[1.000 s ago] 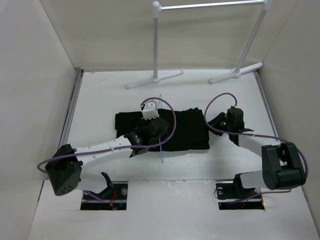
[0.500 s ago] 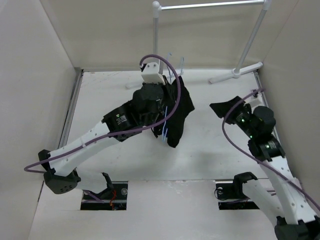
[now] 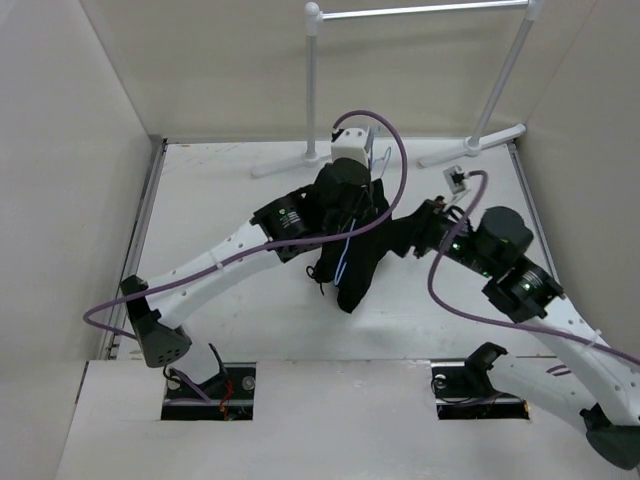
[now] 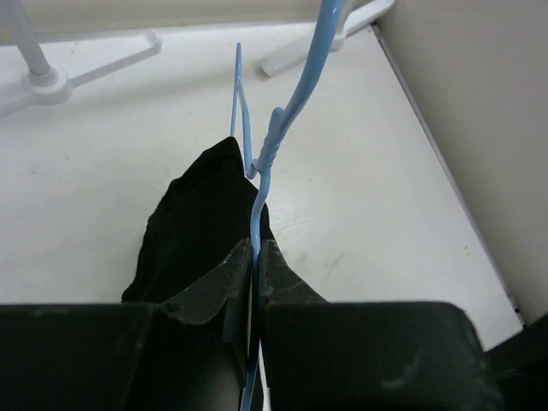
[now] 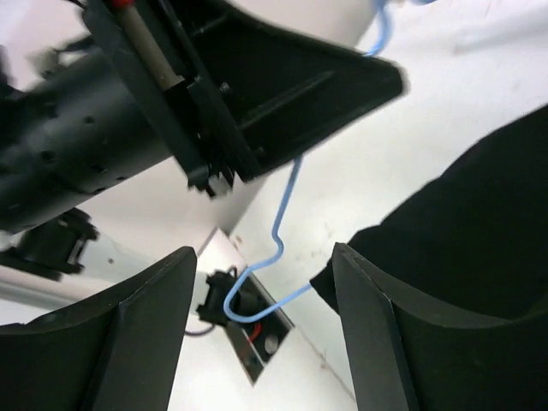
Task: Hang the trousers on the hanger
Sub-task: Place the hanger at the clothesline.
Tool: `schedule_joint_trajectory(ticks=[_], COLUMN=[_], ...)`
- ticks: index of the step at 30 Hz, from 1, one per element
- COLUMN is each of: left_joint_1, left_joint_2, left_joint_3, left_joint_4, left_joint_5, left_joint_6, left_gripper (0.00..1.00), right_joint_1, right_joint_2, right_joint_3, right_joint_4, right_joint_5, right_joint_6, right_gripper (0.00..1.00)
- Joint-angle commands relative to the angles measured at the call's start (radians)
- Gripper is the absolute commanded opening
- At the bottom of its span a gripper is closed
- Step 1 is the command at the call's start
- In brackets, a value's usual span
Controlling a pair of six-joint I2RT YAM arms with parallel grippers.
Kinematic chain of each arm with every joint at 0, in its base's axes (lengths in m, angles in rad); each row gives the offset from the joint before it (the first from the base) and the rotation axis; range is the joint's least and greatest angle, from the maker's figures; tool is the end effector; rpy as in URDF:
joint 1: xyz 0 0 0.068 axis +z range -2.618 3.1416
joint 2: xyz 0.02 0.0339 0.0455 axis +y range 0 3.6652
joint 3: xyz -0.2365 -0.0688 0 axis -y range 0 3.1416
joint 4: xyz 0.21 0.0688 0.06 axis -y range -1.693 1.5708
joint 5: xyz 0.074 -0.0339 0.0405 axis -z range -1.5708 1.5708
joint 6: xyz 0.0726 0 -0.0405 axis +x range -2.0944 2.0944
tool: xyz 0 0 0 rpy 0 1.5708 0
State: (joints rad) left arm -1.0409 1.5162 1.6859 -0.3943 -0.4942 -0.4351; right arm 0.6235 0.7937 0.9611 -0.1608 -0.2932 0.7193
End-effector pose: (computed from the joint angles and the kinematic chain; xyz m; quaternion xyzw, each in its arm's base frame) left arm 0.2008 -0.2746 0.4135 0.0806 0.7691 -0.2652 0.5759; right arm 0.1458 0.1307 0.3772 -0.0701 0.7014 0.5172 0.4855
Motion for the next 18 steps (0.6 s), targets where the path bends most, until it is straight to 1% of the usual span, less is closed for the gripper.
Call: schedule_joint_trajectory(ticks=[1,5,8,12,13,18], left_joint_1=[-0.005,-0.011,-0.015,-0.017,-0.017,-0.011], left_joint_2=[-0.027,-0.021,-0.019,-0.019,-0.019,-0.022], left_joint_3=[0.089,0.09,0.083,0.069,0.066,0.058], left_joint_4=[0.071,0.071,0.074,0.089,0.095,0.101], left_joint_5=[0.017,0.019,0.019,0.019,0.019,0.019], left_joint_6=[0.001,-0.01,-0.022,-0.037,-0.04,-0.051], left_gripper=[0.0,0.0,0.0,0.0,0.0,0.0], right_joint_1=[0.052,0.107,0.124,0.135,0.144,0.16], right_joint_2=[0.073,0.143,0.171,0.196,0.2,0.236], right_joint_3=[0.03,0.038,0.03,0.007,0.002,-0.009], right_joint_4=[0.081,0.101,0.118,0.187,0.208,0.251], right_joint_5=[0.054,0.084,0.112,0.098,0.097,0.098], right_joint_6=[-0.053,-0.069,-0.072,-0.051,-0.044,-0.012], right_gripper=[0.71,0.69,0.66,0.61,0.59,0.35])
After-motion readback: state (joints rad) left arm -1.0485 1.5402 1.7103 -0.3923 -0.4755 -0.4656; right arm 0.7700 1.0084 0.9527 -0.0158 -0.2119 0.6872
